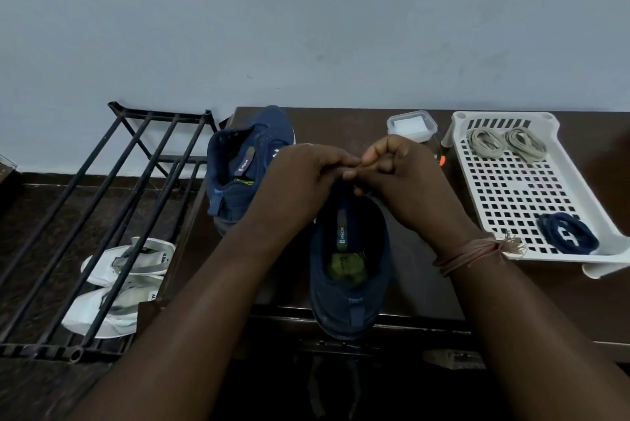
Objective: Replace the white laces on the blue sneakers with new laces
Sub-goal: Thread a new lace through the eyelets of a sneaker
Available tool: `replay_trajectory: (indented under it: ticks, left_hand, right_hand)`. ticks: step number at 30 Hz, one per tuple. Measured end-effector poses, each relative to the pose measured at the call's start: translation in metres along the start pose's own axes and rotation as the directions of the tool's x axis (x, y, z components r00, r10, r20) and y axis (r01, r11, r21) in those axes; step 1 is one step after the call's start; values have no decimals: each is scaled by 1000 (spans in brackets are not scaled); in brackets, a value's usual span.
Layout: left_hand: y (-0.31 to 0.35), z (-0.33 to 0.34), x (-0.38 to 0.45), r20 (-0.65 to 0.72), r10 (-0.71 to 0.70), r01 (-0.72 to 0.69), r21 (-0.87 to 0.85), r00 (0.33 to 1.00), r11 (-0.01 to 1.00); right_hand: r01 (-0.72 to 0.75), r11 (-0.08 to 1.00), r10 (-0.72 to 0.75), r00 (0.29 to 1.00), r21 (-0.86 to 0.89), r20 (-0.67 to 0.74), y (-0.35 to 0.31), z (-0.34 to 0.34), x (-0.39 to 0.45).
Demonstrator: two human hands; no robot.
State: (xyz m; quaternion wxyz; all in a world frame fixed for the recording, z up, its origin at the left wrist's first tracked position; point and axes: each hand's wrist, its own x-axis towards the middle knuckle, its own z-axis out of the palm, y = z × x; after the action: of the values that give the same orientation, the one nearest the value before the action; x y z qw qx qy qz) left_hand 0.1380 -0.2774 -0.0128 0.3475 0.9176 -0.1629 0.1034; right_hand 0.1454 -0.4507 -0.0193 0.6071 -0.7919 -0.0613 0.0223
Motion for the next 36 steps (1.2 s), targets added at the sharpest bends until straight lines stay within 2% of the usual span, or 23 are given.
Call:
replay_trajectory:
  ticks: [5,8,10,13,15,19,24,30,36]
  left_hand:
    - [-9,1,-1,49,-46,50,-95,998,994]
    - [-13,5,0,8,-81,82,-39,997,996]
    - [-15,10,-1,5,-127,126,26,992,992]
    - [-12,19,-4,16,-286,286,11,958,958]
    - [-8,24,-5,13,-340,340,21,940,940]
    - [-6,29,-3,22,-321,317,110,947,942]
    - [-6,42,-4,22,-277,270,168,960,948]
    - [-4,61,-5,-34,-291,291,233,956,928]
    - [-1,58,-7,-87,-249,262,212,965,941]
  right_hand:
    - [-23,1000,24,999,-9,44,3,4,-3]
    - [-41,999,41,999,-18,12,7,5,0]
    - [-103,994,103,995,-45,-4,11,0,3]
    - [-232,956,252,963,-180,97,14,-8,-1]
    - [-263,938,298,945,-224,138,18,-8,-4]
    - [-314,914,331,944,-257,22,27,-9,4]
    - [-457,881,463,886,-118,24,33,-10,7]
    - [-450,887,454,891,-104,15,31,-7,6]
    - [-437,892,444,895,-119,41,28,-7,5]
